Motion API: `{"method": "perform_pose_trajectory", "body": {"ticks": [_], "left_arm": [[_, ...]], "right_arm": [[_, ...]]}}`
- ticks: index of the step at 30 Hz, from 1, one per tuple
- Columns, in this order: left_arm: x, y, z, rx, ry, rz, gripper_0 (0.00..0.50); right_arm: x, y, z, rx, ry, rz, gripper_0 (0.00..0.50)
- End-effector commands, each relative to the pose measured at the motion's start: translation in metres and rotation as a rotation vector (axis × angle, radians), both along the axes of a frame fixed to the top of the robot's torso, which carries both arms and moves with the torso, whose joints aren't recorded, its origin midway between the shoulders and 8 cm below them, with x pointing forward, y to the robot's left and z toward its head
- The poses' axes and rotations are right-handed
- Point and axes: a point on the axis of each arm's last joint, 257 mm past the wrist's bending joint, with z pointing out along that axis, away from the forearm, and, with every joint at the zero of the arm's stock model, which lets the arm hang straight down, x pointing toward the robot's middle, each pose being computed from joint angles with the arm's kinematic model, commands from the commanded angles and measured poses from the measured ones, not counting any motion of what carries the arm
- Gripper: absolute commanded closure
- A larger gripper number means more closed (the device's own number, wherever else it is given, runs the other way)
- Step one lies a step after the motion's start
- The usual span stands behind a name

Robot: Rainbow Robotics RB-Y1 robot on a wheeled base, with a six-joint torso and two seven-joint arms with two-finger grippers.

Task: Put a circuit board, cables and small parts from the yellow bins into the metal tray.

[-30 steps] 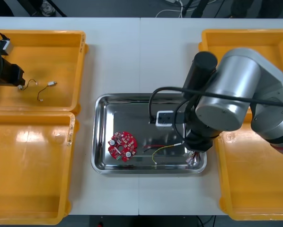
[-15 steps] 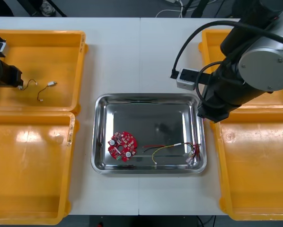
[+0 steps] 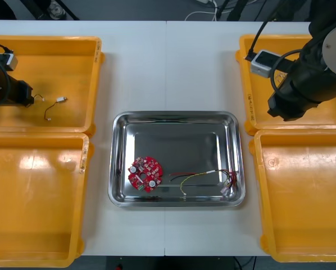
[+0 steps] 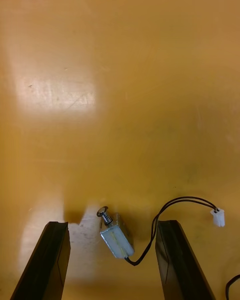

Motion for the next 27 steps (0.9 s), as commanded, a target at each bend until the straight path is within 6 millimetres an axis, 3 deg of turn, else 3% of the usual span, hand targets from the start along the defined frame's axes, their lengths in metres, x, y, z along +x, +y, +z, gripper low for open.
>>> {"method": "perform_pose_trajectory", "body": {"ticks": [1, 14, 22, 27], "left_arm": [[0.019, -0.008, 0.026, 0.047, -0.063, -0.085, 0.0], [0.014, -0.004, 0.014, 0.06, -0.054, -0.1, 0.0], [0.01, 0.001, 0.005, 0.067, -0.05, -0.102, 0.0], [0.008, 0.001, 0.002, 0.07, -0.045, -0.107, 0.0]], "right_arm": [[0.018, -0.04, 0.035, 0.017, -0.074, -0.14, 0.0], [0.032, -0.107, 0.05, 0.115, -0.099, -0.387, 0.0], [0.034, -0.143, 0.045, 0.108, -0.094, -0.528, 0.0], [0.033, -0.154, 0.037, 0.139, -0.065, -0.58, 0.0]]}}
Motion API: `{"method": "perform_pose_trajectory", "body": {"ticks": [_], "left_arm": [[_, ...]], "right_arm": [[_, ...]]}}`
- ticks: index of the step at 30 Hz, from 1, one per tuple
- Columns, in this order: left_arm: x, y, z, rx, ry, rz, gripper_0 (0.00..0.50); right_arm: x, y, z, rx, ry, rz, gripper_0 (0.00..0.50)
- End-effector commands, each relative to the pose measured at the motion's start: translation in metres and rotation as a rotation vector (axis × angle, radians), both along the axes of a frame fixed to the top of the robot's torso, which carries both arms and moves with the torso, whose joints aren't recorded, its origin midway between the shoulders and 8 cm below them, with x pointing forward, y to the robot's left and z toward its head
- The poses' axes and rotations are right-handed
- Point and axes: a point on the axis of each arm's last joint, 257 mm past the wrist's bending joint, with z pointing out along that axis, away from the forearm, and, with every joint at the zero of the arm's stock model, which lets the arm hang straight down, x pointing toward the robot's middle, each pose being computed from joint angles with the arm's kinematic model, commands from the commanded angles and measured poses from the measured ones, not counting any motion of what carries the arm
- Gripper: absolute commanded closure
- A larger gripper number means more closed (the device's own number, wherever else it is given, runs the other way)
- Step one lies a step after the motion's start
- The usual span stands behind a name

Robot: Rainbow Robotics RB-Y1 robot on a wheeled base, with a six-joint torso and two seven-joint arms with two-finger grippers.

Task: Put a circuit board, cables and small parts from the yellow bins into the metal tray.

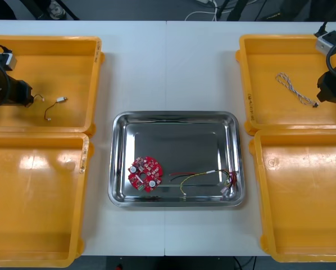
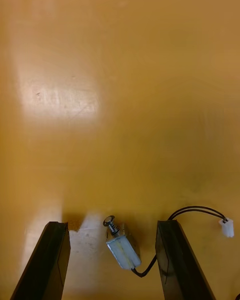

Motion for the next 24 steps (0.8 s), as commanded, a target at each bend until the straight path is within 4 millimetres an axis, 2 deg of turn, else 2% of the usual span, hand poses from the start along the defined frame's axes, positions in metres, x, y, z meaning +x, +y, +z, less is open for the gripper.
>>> {"method": "perform_pose_trajectory", "body": {"ticks": [1, 8, 9, 11, 12, 13, 24], "left_arm": [[0.003, -0.003, 0.001, 0.065, -0.013, -0.112, 0.0], [0.003, -0.003, 0.001, 0.068, -0.012, -0.12, 0.005], [0.003, -0.003, 0.001, 0.068, -0.012, -0.12, 0.061], [0.002, -0.005, -0.002, 0.072, -0.008, -0.126, 0.37], [0.003, -0.005, -0.003, 0.073, -0.009, -0.126, 0.458], [0.004, -0.007, -0.003, 0.08, -0.01, -0.132, 0.498], [0.005, -0.009, -0.007, 0.096, -0.01, -0.139, 0.5]], "right_arm": [[0.005, -0.025, 0.028, 0.045, -0.048, -0.1, 0.0], [0.009, -0.018, 0.016, 0.134, 0.004, -0.105, 0.0], [0.012, -0.018, 0.016, 0.142, -0.001, -0.103, 0.0], [0.021, -0.017, 0.018, 0.163, -0.02, -0.097, 0.0], [0.023, -0.016, 0.017, 0.168, -0.022, -0.096, 0.0], [0.026, -0.016, 0.017, 0.174, -0.029, -0.094, 0.0], [0.06, -0.005, 0.013, 0.241, -0.076, -0.077, 0.0]]}}
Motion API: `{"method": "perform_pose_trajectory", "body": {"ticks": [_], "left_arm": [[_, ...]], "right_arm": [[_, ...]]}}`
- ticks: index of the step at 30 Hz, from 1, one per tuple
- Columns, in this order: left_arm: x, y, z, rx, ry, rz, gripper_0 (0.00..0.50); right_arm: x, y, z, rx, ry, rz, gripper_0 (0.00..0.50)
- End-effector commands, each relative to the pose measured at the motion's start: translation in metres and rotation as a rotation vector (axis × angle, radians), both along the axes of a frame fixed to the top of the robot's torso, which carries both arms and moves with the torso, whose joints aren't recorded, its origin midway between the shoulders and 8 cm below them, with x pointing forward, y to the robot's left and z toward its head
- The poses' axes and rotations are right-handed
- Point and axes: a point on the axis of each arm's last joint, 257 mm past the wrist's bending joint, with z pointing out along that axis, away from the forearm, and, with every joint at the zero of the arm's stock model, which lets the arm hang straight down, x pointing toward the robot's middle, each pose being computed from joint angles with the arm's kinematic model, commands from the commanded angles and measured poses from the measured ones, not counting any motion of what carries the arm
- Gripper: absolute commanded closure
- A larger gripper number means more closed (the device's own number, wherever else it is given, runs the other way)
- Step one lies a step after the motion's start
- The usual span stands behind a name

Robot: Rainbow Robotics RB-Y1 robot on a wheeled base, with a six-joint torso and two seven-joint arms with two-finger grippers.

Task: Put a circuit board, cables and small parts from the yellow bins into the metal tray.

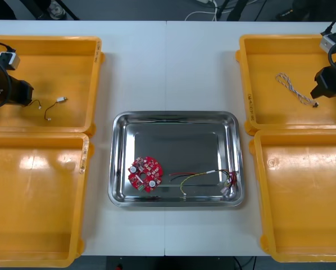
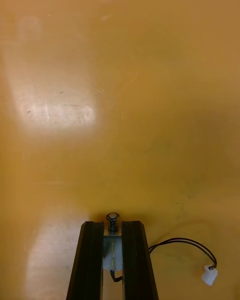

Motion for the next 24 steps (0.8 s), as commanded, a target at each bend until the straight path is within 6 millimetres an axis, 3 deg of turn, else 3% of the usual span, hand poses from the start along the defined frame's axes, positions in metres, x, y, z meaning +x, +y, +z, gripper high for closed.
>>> {"method": "perform_pose_trajectory", "body": {"ticks": [1, 6, 15, 24], "left_arm": [[-0.002, -0.007, -0.01, 0.053, 0.016, -0.082, 0.5], [-0.006, -0.009, -0.001, 0.032, 0.027, -0.082, 0.5], [-0.025, -0.009, 0.041, 0.038, 0.077, -0.093, 0.5], [-0.039, -0.019, 0.064, 0.063, 0.113, -0.073, 0.5]], "right_arm": [[0.025, 0.004, 0.036, 0.034, -0.092, 0.004, 0.0], [0.036, 0.005, 0.039, 0.065, -0.09, -0.004, 0.0], [0.055, 0.007, 0.036, 0.107, -0.098, -0.005, 0.0], [0.067, -0.003, 0.031, 0.066, -0.105, 0.066, 0.0]]}}
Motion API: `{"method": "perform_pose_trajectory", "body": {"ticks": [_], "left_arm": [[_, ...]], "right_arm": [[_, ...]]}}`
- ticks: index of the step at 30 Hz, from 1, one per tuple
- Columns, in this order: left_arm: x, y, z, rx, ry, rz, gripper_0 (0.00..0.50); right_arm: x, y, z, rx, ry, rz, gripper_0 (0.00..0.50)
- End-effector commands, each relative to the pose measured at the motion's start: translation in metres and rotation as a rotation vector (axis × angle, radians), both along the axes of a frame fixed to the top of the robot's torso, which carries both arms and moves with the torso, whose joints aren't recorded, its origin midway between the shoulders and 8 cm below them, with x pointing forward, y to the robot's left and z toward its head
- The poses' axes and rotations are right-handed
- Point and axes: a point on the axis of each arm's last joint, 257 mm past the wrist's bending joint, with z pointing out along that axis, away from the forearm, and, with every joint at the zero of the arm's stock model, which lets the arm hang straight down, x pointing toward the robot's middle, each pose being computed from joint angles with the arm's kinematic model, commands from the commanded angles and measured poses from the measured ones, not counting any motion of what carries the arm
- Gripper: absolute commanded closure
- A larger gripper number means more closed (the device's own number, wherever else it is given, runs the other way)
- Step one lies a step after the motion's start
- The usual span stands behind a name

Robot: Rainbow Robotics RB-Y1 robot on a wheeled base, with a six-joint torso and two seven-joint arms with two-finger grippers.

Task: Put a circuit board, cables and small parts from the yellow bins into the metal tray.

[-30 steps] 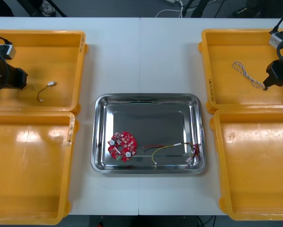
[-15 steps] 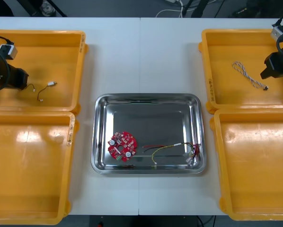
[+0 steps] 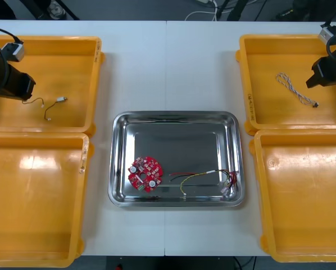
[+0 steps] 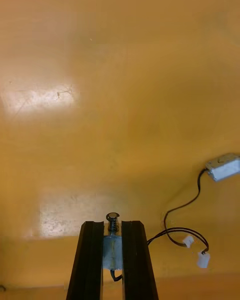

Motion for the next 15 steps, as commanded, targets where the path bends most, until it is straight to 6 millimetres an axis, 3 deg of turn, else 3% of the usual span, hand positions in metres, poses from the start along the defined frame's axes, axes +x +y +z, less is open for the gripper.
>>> {"method": "perform_pose_trajectory", "body": {"ticks": [1, 4, 15], "left_arm": [[-0.01, 0.018, 0.03, 0.055, -0.012, 0.03, 0.5], [-0.019, 0.011, 0.041, 0.084, 0.006, 0.059, 0.5], [-0.044, -0.052, 0.061, 0.042, 0.041, 0.074, 0.5]], "right_arm": [[0.021, 0.008, 0.035, -0.009, -0.079, 0.072, 0.0], [0.023, 0.006, 0.034, -0.009, -0.07, 0.074, 0.0], [0.028, 0.006, 0.028, -0.006, -0.062, 0.091, 0.0]]}}
